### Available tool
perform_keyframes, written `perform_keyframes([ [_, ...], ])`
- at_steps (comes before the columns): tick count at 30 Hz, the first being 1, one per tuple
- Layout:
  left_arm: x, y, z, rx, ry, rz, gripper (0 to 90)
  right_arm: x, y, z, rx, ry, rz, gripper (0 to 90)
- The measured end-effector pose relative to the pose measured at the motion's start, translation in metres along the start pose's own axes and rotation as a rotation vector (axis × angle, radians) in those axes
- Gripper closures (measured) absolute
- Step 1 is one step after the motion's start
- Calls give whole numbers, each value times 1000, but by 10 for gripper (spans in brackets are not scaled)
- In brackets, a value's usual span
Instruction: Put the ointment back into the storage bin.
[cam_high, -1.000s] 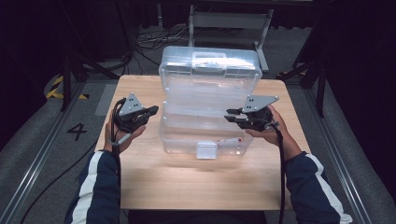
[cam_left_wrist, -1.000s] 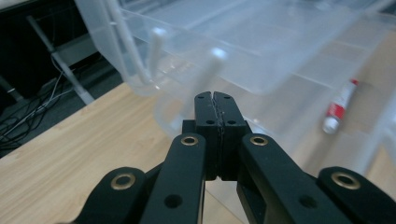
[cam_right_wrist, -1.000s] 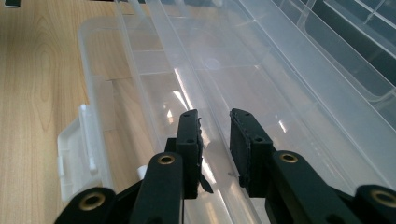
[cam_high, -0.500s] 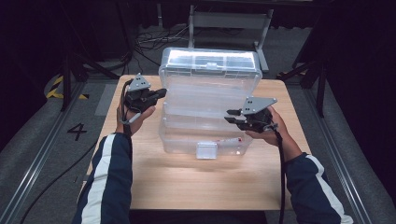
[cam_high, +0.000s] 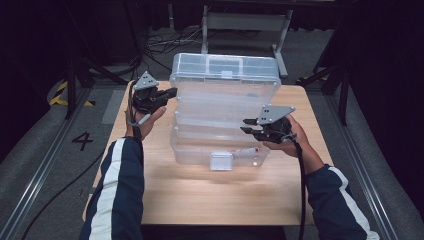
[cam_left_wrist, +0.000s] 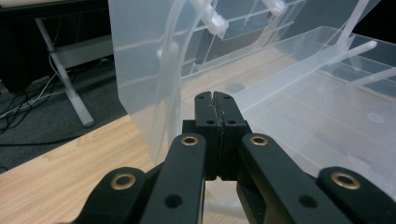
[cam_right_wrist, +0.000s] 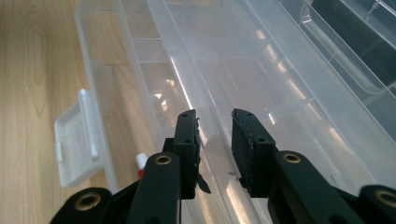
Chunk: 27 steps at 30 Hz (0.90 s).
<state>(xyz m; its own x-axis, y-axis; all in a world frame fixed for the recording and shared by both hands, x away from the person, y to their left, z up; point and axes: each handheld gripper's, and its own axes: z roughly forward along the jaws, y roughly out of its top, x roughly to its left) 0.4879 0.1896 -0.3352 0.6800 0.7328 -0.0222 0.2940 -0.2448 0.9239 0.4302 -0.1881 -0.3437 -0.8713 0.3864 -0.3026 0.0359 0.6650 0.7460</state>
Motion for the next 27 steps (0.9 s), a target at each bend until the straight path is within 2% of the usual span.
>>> perform_keyframes([
  [5,-4,3,0,14,7,18,900,3,0,0,20,7,-16,725],
  [11,-5,0,-1,-1,4,8,900,5,-1,-1,29,4,-23,723],
  [17,-8,0,-3,1,25,12,900,7,-3,-2,26,-9,-26,719],
  [19,-8,-1,-4,4,22,17,900,7,-5,-4,33,-15,-22,717],
  [22,-11,-1,-5,21,34,48,900,8,-6,-9,30,-30,-24,723],
  [27,-12,-2,-8,21,25,54,900,9,-11,-20,34,-49,-23,738],
])
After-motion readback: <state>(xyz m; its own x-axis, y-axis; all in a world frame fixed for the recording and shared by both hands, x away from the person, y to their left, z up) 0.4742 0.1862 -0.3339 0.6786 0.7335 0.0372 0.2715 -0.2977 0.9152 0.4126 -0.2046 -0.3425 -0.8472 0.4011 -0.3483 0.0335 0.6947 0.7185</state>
